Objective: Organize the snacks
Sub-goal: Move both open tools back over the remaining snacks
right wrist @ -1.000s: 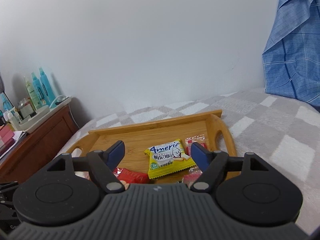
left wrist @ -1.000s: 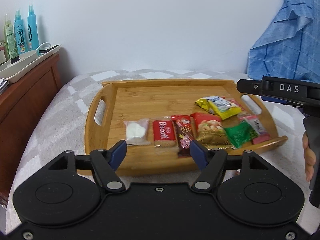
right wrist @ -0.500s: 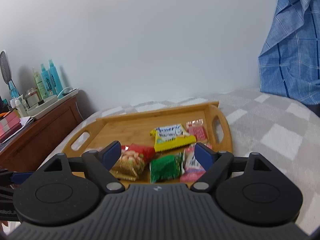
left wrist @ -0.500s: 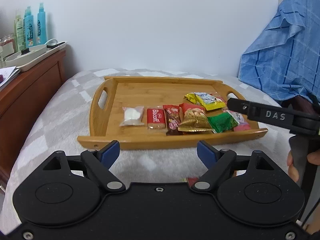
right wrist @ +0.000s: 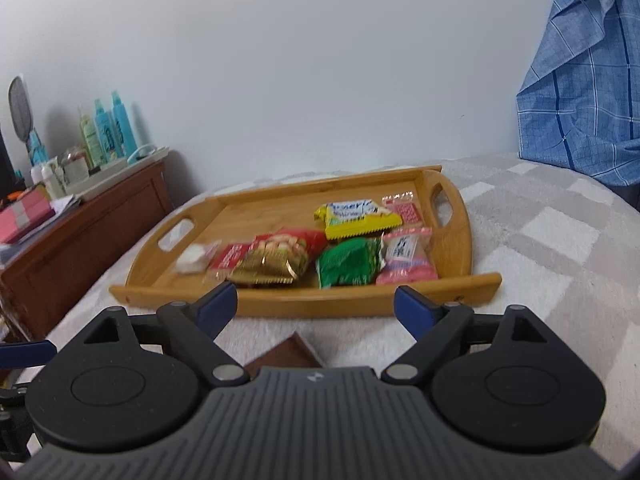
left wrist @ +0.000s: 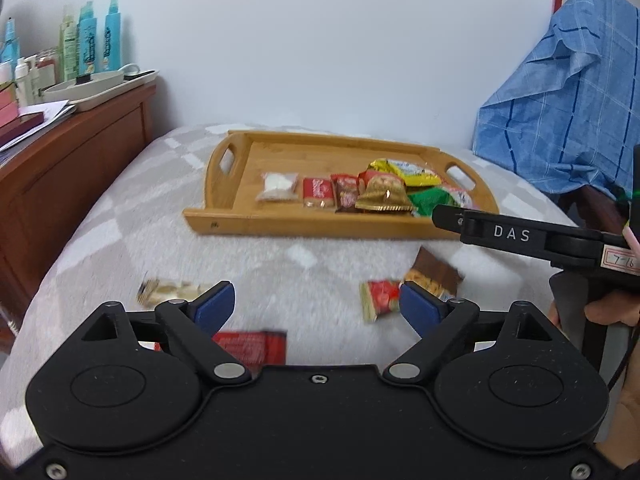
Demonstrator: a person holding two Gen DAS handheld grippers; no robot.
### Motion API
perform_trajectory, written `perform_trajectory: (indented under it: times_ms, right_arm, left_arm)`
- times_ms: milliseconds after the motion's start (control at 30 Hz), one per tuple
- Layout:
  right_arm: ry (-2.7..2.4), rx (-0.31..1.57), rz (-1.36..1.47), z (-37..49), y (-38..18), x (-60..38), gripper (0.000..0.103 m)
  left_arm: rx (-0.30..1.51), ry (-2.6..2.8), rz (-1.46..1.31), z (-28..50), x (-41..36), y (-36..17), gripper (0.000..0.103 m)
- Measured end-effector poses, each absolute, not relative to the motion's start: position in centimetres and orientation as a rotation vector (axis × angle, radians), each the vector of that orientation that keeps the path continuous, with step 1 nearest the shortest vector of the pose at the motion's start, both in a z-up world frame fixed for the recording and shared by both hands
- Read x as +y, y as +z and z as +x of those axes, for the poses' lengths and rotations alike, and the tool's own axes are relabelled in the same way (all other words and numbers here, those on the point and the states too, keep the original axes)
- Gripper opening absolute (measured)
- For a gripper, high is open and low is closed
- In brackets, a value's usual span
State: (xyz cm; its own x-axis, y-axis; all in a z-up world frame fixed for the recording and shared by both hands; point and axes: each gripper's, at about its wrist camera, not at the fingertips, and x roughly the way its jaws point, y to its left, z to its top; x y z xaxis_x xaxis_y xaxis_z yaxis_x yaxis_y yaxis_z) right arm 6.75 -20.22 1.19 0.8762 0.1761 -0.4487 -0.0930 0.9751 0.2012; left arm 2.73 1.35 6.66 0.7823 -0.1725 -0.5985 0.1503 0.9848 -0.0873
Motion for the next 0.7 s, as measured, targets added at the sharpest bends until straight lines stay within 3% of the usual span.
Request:
perform_trajectory:
  times_ms: [333, 567, 700]
  right_arm:
    - [0.100, 0.513, 0.200, 5.3, -0.2, -19.7, 0.093]
    - [0.115, 0.556, 0.255, 5.0, -1.0, -19.8, 0.080]
    - [0.129, 0.574, 0.262, 5.2, -1.2, -19.6, 0.071]
  left_arm:
    - [0.671, -0.103, -0.041, 1.1, 2.8, 4.4, 0.089]
    - [0.705, -0.054, -0.102, 2.0, 4.3, 3.4, 0.089]
    - [0.732, -0.060, -0.194, 2.4, 5.3, 2.9, 0.078]
